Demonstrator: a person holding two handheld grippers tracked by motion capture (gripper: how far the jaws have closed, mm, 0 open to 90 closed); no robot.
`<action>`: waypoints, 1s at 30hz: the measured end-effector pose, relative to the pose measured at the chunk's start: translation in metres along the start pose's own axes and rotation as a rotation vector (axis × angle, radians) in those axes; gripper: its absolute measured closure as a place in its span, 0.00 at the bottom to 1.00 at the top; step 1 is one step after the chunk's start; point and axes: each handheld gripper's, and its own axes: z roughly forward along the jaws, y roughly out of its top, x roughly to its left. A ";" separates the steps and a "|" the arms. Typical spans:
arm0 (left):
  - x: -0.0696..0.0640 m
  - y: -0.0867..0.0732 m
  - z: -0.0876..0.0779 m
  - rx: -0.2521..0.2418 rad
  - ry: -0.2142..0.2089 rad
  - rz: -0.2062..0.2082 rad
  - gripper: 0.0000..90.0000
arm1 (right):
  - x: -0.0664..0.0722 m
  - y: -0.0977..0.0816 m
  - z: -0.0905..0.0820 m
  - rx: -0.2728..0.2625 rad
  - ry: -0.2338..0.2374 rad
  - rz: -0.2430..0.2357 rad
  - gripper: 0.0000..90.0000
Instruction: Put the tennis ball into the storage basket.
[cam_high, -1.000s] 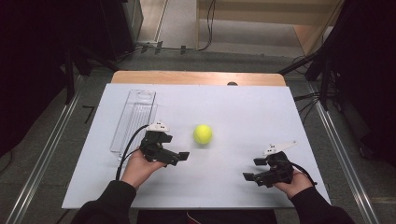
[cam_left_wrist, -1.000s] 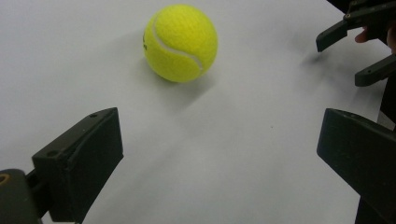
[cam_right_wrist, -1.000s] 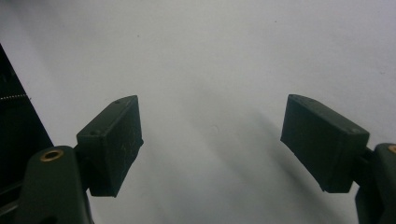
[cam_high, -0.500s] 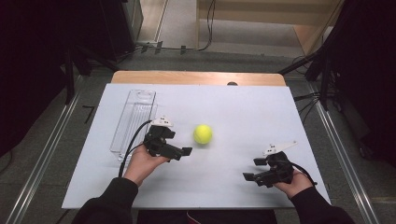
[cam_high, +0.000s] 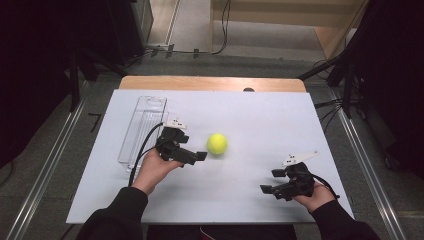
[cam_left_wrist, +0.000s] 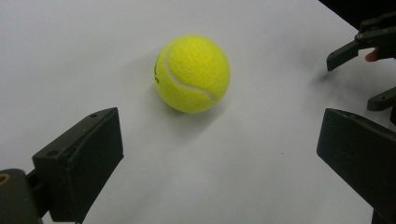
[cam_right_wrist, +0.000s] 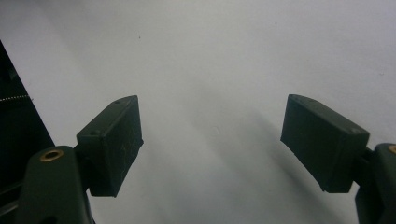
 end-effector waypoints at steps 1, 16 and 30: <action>0.000 0.001 0.000 -0.001 -0.002 -0.001 0.01 | 0.000 0.000 0.000 0.001 0.000 0.000 0.21; 0.001 0.016 0.010 0.002 -0.003 0.002 0.01 | 0.000 0.000 0.000 -0.001 0.000 0.001 0.21; 0.001 0.032 0.020 0.012 -0.005 0.013 0.01 | 0.000 0.000 0.000 -0.002 0.001 0.001 0.21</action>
